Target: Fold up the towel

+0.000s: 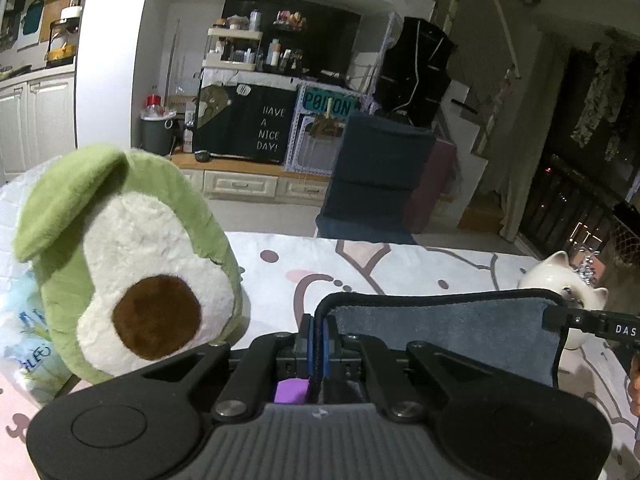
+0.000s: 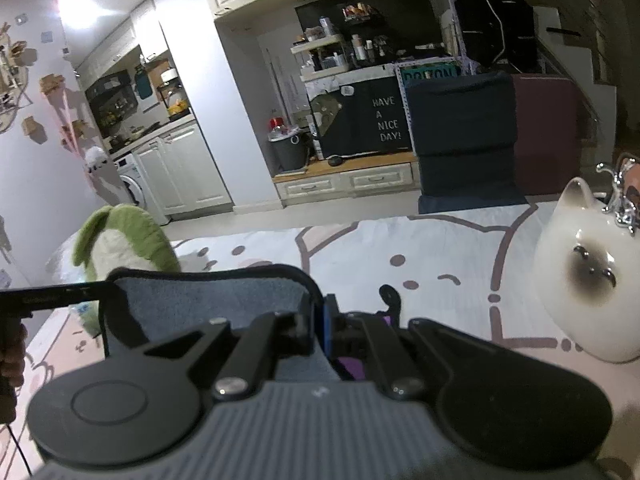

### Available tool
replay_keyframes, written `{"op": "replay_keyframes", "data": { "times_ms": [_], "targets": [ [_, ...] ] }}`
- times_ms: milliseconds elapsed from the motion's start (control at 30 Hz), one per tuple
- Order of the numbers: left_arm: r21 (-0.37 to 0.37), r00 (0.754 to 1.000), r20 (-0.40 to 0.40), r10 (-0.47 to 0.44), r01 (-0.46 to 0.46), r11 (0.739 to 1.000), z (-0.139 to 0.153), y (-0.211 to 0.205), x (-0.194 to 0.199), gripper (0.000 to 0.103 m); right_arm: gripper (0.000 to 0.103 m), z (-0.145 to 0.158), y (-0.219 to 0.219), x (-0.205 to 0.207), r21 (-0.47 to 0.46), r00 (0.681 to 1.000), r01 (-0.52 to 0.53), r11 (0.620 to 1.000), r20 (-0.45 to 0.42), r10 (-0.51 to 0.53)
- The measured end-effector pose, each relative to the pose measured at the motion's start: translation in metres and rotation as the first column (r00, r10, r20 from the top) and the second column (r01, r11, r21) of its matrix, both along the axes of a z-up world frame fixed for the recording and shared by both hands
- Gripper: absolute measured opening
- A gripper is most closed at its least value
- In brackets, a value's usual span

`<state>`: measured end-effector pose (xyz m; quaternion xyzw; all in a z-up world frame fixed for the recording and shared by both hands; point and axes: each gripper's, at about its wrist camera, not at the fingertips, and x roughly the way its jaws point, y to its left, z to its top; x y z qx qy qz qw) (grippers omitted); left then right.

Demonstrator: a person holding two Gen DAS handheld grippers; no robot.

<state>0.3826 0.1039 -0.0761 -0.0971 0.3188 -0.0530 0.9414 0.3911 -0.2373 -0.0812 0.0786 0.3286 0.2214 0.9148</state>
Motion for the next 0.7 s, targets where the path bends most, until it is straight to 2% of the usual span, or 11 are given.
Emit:
{"op": "replay_keyframes", "data": {
  "times_ms": [200, 367, 700],
  "targets": [
    [0.004, 0.999, -0.038, 0.002, -0.002, 1.000, -0.017, 0.003, 0.020, 0.004, 0.006, -0.010, 0.008, 0.014, -0.025, 1.000, 0.002, 1.000, -0.022, -0.003],
    [0.017, 0.995, -0.099, 0.001, 0.001, 1.000, -0.033, 0.005, 0.037, 0.004, 0.006, -0.018, 0.012, 0.023, -0.052, 0.998, -0.005, 0.999, -0.056, 0.002],
    [0.069, 0.984, -0.177, -0.016, 0.029, 0.997, -0.038, 0.006, 0.063, 0.004, 0.006, -0.031, 0.027, 0.049, -0.165, 0.990, -0.048, 0.985, -0.136, 0.025]
  ]
}}
